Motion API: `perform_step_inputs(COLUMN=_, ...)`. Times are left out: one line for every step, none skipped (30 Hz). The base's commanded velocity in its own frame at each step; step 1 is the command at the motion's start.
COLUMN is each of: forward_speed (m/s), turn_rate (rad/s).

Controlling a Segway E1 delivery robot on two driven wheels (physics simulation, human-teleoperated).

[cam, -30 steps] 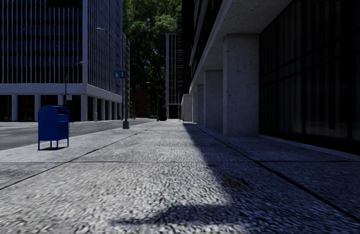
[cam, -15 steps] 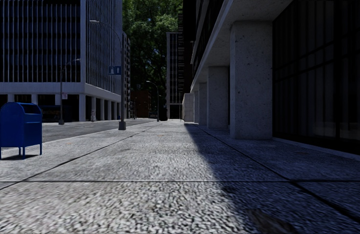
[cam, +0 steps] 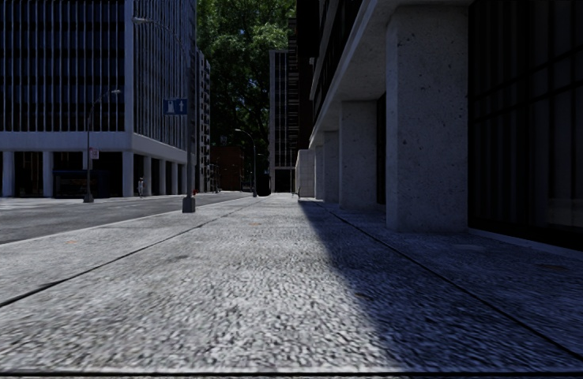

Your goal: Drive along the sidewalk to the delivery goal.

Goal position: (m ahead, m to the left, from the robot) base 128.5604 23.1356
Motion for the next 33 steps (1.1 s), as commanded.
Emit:
perform_step_inputs(forward_speed=2.0, turn_rate=0.0)
perform_step_inputs(forward_speed=2.0, turn_rate=0.0)
perform_step_inputs(forward_speed=2.0, turn_rate=0.0)
perform_step_inputs(forward_speed=2.0, turn_rate=0.0)
perform_step_inputs(forward_speed=2.0, turn_rate=0.0)
perform_step_inputs(forward_speed=2.0, turn_rate=0.0)
perform_step_inputs(forward_speed=2.0, turn_rate=0.0)
perform_step_inputs(forward_speed=2.0, turn_rate=0.0)
perform_step_inputs(forward_speed=2.0, turn_rate=0.0)
perform_step_inputs(forward_speed=2.0, turn_rate=0.0)
perform_step_inputs(forward_speed=2.0, turn_rate=0.0)
perform_step_inputs(forward_speed=2.0, turn_rate=0.0)
perform_step_inputs(forward_speed=2.0, turn_rate=0.0)
perform_step_inputs(forward_speed=2.0, turn_rate=0.0)
perform_step_inputs(forward_speed=2.0, turn_rate=0.0)
perform_step_inputs(forward_speed=2.0, turn_rate=0.0)
perform_step_inputs(forward_speed=2.0, turn_rate=0.0)
perform_step_inputs(forward_speed=2.0, turn_rate=0.0)
perform_step_inputs(forward_speed=2.0, turn_rate=0.0)
perform_step_inputs(forward_speed=2.0, turn_rate=0.0)
perform_step_inputs(forward_speed=2.0, turn_rate=0.0)
perform_step_inputs(forward_speed=2.0, turn_rate=0.0)
perform_step_inputs(forward_speed=2.0, turn_rate=0.0)
perform_step_inputs(forward_speed=2.0, turn_rate=0.0)
perform_step_inputs(forward_speed=2.0, turn_rate=0.0)
perform_step_inputs(forward_speed=2.0, turn_rate=0.0)
perform_step_inputs(forward_speed=2.0, turn_rate=0.0)
perform_step_inputs(forward_speed=2.0, turn_rate=0.0)
perform_step_inputs(forward_speed=2.0, turn_rate=0.0)
perform_step_inputs(forward_speed=2.0, turn_rate=0.0)
perform_step_inputs(forward_speed=2.0, turn_rate=0.0)
perform_step_inputs(forward_speed=2.0, turn_rate=0.0)
perform_step_inputs(forward_speed=2.0, turn_rate=0.0)
